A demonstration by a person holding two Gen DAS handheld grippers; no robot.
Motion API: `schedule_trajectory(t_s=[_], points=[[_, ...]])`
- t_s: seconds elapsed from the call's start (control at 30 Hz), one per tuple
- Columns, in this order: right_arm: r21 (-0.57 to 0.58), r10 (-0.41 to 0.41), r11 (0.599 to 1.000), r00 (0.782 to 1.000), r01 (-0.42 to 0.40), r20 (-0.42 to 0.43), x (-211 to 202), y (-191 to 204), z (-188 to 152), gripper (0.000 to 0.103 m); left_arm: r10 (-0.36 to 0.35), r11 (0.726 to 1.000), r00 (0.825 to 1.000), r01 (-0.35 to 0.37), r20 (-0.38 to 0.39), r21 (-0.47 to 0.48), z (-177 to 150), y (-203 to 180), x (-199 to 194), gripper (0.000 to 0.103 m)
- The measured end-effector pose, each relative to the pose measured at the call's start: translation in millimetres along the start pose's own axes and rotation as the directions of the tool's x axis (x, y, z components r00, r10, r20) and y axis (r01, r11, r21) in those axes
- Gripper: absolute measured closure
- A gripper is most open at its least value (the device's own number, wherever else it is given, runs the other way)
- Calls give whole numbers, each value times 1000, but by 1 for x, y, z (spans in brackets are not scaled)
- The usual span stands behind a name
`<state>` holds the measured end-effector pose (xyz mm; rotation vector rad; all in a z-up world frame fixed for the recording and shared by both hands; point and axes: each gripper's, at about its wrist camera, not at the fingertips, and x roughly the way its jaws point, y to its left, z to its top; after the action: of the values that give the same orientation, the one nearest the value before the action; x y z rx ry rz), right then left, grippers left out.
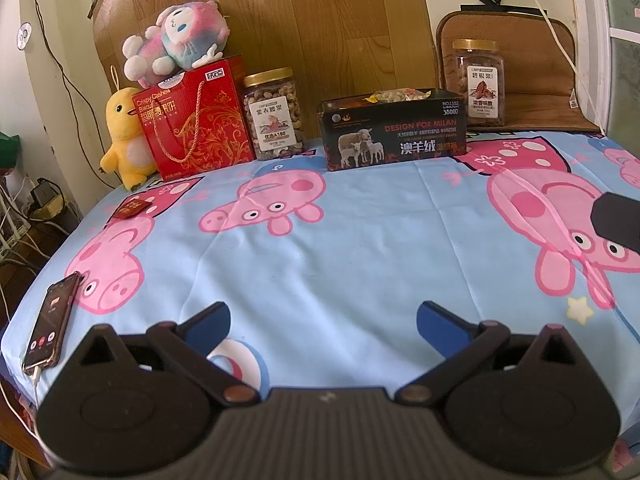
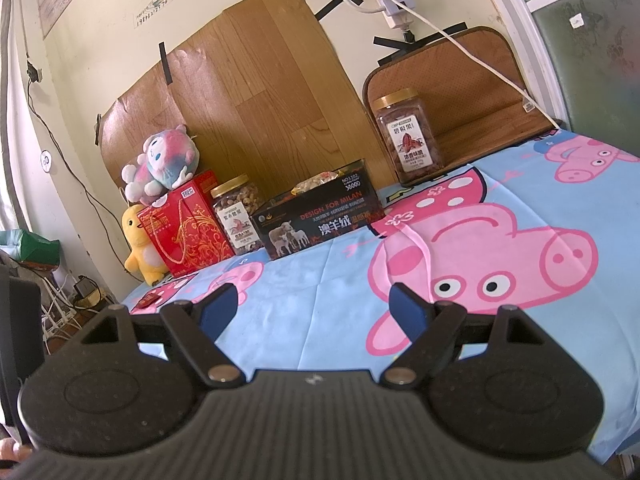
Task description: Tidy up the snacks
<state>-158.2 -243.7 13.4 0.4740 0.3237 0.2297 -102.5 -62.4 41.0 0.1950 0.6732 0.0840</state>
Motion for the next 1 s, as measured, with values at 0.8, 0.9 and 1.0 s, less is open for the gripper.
schedule_trajectory(t_s=[0.8, 0.9, 1.0], points=[[-5, -7, 1000, 1000, 7, -2, -1, 1, 1, 18, 2, 1000, 1000, -2, 11, 8, 2, 0, -3, 0], [-6, -6, 1000, 1000, 6, -1, -1, 1, 1, 18, 2, 1000, 1000, -2, 12, 8, 2, 0, -3, 0], [-5, -7, 1000, 1000, 7, 0, 0, 1, 0, 18, 2, 1000, 1000, -2, 11, 12, 2, -2, -2, 0]])
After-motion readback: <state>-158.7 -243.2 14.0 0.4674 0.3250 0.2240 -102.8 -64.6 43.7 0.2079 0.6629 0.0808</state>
